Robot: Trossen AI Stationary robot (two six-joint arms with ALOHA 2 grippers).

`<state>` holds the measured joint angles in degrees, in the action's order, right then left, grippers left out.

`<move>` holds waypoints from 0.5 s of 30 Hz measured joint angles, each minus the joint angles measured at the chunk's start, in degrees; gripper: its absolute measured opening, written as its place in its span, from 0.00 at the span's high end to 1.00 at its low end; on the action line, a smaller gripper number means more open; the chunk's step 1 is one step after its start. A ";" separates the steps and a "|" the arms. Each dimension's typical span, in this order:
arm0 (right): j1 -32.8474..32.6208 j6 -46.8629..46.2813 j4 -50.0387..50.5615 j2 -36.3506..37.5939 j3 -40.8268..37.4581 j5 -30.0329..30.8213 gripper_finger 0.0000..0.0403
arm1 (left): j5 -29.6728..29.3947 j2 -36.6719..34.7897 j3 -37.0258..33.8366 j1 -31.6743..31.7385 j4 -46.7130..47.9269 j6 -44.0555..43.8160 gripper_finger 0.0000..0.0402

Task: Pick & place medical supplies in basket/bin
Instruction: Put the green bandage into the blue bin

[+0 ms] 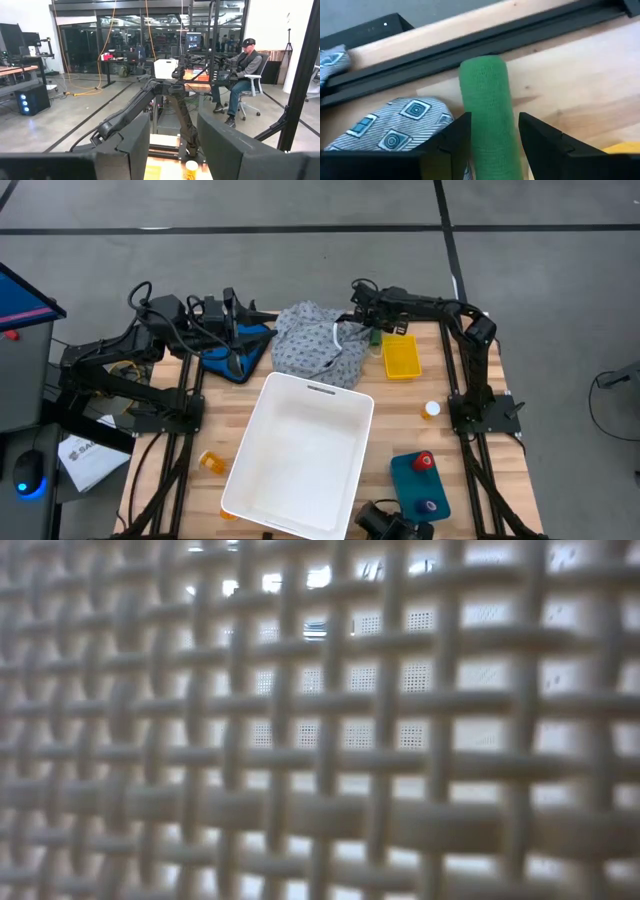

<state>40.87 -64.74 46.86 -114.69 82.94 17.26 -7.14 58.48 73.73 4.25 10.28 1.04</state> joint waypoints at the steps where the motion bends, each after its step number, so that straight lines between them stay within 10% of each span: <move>1: 0.20 0.01 0.02 -0.01 -0.03 -0.62 0.59 | -0.02 0.00 0.00 0.00 0.00 0.00 0.61; 15: -0.73 -0.57 1.79 -1.74 0.13 -1.66 0.53 | 0.00 0.00 0.00 0.00 -0.03 0.15 0.61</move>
<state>40.14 -65.31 48.64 -116.42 83.07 15.61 -7.14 58.48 73.73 4.25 10.26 1.19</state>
